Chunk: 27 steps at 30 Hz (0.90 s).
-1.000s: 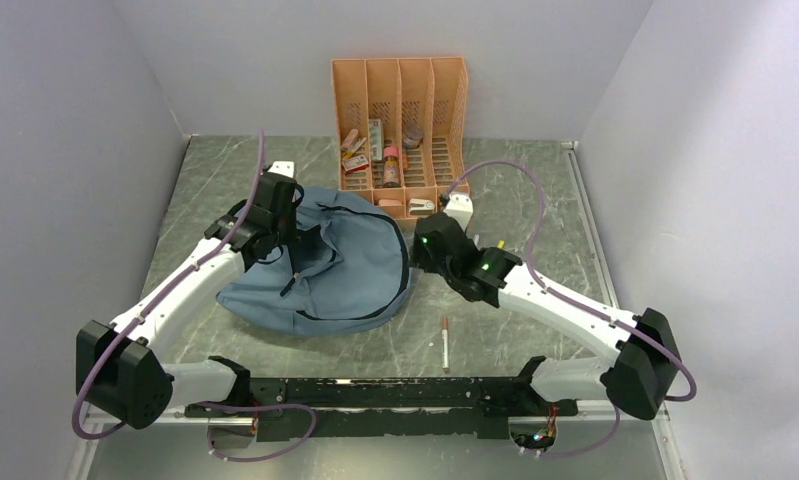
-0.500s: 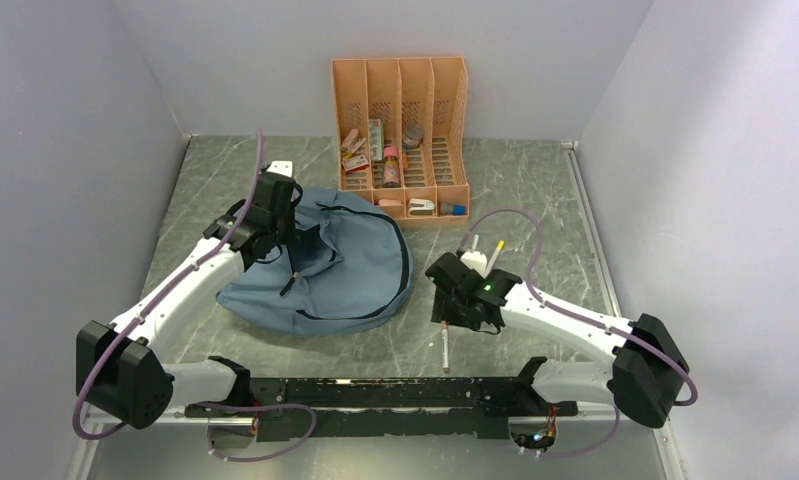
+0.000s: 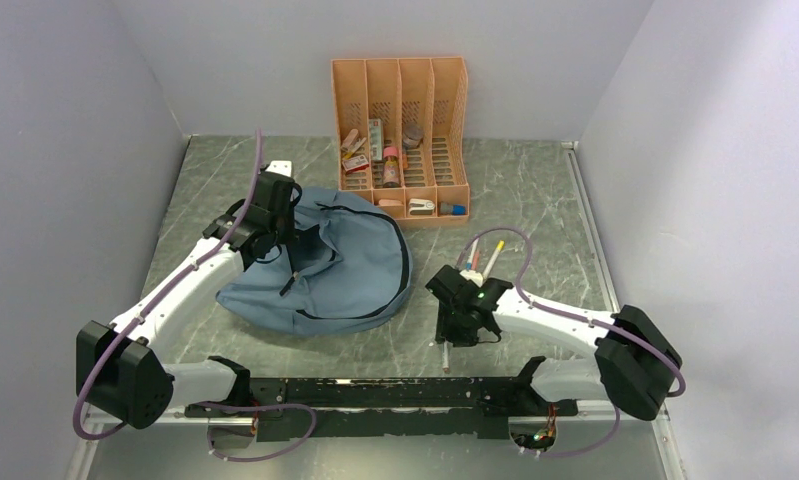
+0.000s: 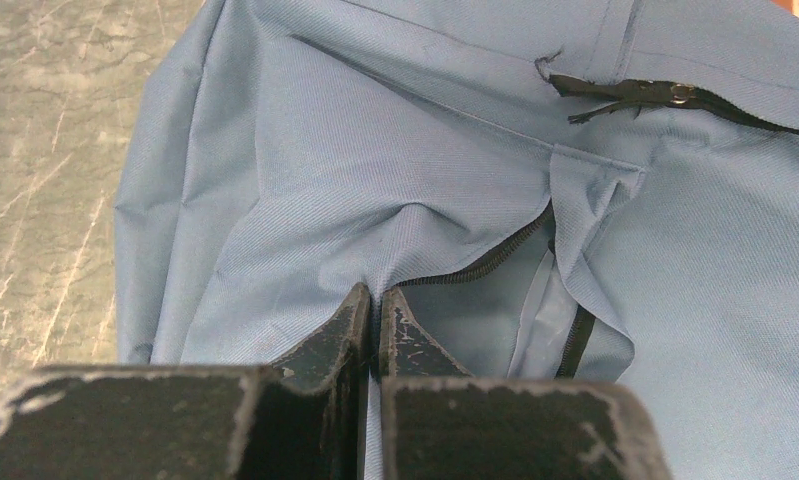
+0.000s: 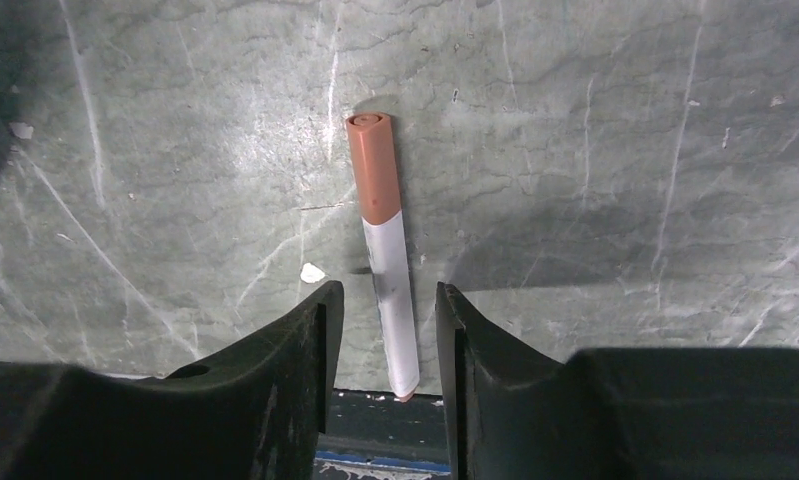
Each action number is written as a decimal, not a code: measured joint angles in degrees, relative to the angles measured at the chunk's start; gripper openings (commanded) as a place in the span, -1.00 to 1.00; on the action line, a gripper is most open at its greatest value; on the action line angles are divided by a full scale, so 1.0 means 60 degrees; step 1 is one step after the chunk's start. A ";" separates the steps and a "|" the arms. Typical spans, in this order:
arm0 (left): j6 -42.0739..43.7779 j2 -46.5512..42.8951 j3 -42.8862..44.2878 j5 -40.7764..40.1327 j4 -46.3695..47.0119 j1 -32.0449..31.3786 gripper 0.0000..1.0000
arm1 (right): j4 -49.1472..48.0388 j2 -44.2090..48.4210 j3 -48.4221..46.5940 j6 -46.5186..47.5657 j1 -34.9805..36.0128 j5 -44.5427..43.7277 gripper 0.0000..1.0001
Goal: Pack the student bag
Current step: Pick up the stationery from the center of the board.
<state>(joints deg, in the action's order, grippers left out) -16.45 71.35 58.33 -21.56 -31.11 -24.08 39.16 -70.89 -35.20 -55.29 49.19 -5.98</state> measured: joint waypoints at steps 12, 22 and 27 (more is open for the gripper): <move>0.0000 0.0000 0.0000 0.0000 0.0000 0.0000 -0.90 | -0.0412 -0.0277 0.0157 0.0036 0.0011 0.0306 -0.34; 0.0000 0.0000 0.0000 -0.0004 0.0000 0.0000 -0.90 | -0.0616 -0.0503 0.0208 0.0051 0.0036 0.0474 -0.62; 0.0000 0.0000 0.0000 -0.0004 0.0000 0.0000 -0.90 | -0.0685 -0.0532 0.0157 0.0033 0.0091 0.0463 -0.82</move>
<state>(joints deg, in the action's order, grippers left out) -16.45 71.35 58.33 -21.58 -31.11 -24.08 35.05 -74.08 -34.26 -55.09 49.74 -3.20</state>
